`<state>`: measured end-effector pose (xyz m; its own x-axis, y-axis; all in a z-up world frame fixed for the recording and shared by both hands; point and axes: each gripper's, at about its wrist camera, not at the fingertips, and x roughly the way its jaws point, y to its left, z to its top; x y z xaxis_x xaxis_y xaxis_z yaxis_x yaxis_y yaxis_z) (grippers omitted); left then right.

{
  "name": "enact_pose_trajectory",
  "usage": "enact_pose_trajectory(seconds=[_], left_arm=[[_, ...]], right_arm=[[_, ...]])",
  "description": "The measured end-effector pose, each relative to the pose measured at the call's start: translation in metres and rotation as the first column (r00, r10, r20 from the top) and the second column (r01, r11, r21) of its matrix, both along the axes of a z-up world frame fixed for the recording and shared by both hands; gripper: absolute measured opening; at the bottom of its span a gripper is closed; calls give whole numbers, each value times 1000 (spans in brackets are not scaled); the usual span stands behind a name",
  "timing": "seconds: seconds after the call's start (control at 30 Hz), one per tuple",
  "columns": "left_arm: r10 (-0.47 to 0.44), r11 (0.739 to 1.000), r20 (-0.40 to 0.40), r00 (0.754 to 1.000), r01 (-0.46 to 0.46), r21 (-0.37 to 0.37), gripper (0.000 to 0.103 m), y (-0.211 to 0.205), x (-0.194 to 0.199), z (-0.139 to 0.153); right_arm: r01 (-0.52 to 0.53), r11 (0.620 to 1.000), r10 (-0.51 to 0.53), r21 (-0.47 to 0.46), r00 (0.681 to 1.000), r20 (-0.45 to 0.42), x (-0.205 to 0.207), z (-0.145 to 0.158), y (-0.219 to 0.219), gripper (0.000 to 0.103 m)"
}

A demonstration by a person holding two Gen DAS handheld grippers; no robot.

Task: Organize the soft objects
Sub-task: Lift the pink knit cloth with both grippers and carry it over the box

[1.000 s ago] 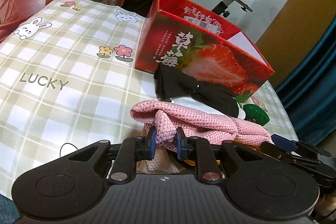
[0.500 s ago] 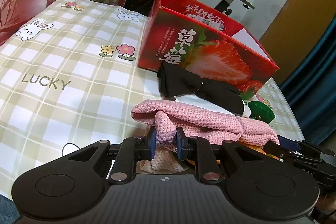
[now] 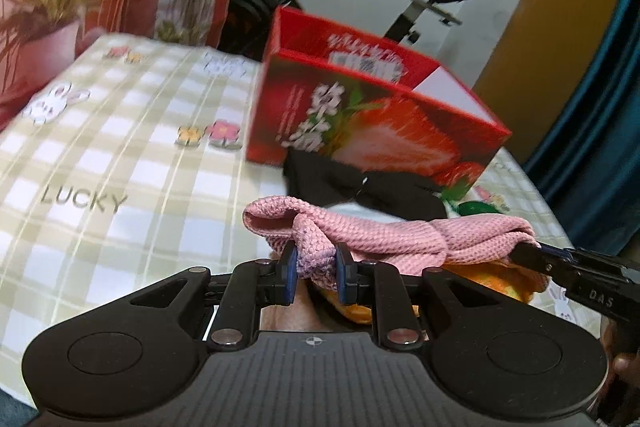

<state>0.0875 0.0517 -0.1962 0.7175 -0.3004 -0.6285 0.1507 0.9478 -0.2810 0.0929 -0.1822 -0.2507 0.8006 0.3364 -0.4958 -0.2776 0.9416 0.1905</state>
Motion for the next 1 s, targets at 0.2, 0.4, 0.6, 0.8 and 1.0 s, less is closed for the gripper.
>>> enact_pose_trajectory(seconds=[0.2,0.4,0.6,0.8,1.0], left_arm=[[-9,1000,100,995,8,9,20,-1,-6,25],[-17,1000,197,980,16,10,20,-1,10,64],[-24,999,284,959,15,35,20,-9,50,110],[-57,995,270,961,34,89,20,-29,107,128],[-97,990,146,985,80,115,20,-48,155,107]], right_arm=[[-22,1000,21,16,998,64,1,24,-2,13],[-34,999,31,17,991,131,22,57,-4,13],[-60,996,73,-62,968,239,69,106,-7,13],[-72,995,83,-66,980,182,140,125,-8,13],[-67,997,67,-25,998,1,199,93,0,13]])
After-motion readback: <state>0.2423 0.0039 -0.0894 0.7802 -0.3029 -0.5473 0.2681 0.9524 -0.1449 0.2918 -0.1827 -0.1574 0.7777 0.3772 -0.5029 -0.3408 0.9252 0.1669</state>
